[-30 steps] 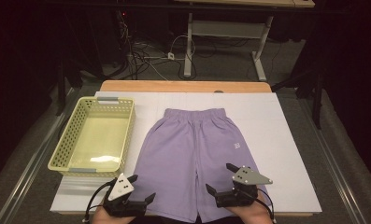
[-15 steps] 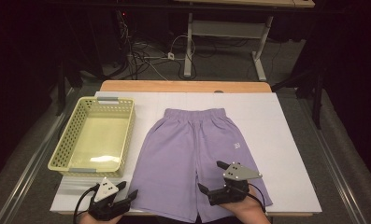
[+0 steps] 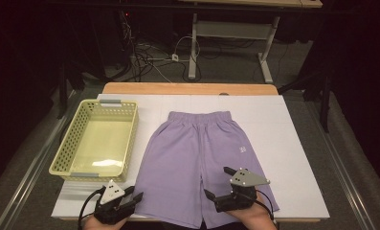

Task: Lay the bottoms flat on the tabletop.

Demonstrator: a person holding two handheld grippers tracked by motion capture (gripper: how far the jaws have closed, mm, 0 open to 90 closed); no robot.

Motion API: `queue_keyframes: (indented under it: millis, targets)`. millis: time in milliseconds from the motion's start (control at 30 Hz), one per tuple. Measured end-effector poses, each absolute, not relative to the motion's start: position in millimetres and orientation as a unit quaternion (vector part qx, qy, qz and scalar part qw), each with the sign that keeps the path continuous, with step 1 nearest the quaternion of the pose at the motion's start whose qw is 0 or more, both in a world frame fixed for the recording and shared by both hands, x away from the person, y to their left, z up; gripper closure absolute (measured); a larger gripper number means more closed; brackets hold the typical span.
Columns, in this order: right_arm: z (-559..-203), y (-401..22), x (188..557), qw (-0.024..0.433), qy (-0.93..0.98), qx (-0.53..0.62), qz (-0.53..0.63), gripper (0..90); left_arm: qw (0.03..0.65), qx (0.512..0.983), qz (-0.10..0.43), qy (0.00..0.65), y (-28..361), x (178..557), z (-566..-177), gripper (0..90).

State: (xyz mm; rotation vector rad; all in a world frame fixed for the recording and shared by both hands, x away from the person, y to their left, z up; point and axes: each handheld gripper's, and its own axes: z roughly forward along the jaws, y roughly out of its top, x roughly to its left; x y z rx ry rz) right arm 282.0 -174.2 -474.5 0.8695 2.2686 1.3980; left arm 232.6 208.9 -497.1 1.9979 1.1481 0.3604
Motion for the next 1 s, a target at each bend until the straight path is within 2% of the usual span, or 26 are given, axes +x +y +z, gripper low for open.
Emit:
queue_keyframes:
  millis: [400,500,1000]
  targets:
    - [-476.0,-173.2,281.8,0.166,0.800,0.306,0.490,0.7,0.379,0.800,0.154,0.440,203.3,233.2,-496.2,75.7]
    - [-476.2,-172.2,281.5,0.165,0.800,0.306,0.489,0.7,0.383,0.799,0.149,0.439,204.4,235.1,-495.9,85.4]
    - [-475.4,-183.8,274.1,0.177,0.789,0.327,0.489,0.7,0.433,0.809,0.142,0.370,184.8,234.0,-481.2,86.7]
